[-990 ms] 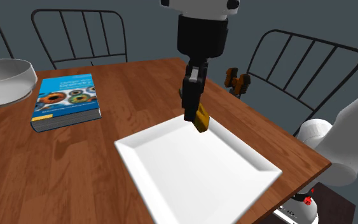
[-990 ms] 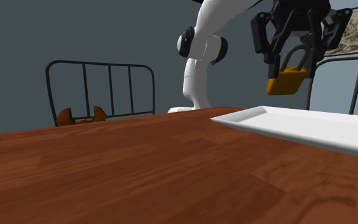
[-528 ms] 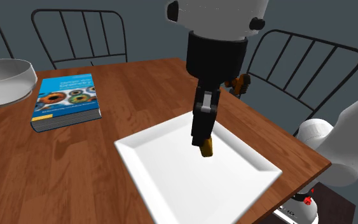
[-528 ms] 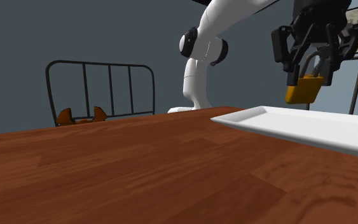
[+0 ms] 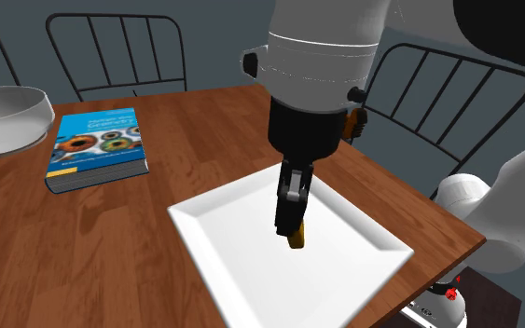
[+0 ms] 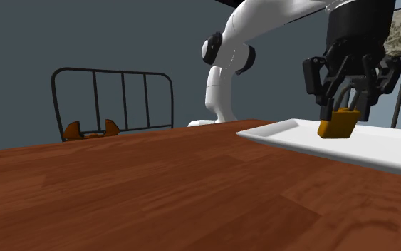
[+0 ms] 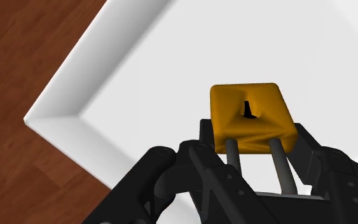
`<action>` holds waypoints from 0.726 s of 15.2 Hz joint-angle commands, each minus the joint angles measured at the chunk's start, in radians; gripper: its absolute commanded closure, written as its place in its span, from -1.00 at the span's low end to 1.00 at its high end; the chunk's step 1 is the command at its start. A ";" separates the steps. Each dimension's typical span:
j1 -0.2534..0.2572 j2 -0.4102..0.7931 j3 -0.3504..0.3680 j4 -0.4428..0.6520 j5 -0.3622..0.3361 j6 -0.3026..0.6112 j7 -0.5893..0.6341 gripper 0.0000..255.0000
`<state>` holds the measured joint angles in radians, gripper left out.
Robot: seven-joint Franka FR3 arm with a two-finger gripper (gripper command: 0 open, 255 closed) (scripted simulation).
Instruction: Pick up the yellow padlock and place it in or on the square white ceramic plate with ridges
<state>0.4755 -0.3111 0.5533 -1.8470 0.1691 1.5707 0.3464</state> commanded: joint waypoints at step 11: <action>0.004 -0.012 0.000 -0.066 0.006 0.051 -0.007 -1.00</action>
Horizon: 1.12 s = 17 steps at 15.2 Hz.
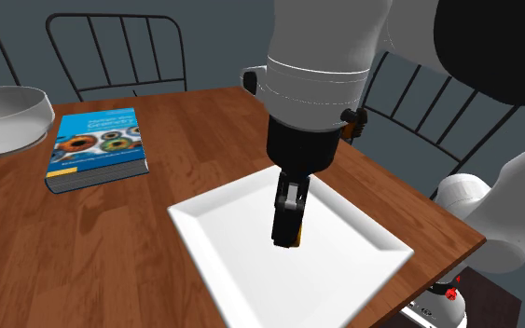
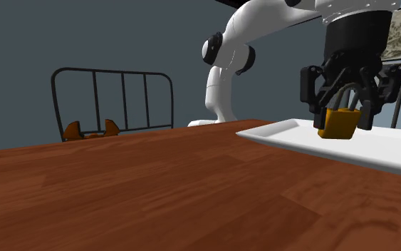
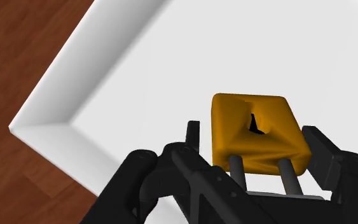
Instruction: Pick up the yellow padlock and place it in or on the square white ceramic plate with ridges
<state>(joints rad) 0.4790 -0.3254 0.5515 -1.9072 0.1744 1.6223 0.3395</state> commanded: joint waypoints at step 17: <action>-0.008 0.042 0.001 0.162 -0.019 -0.131 0.018 -1.00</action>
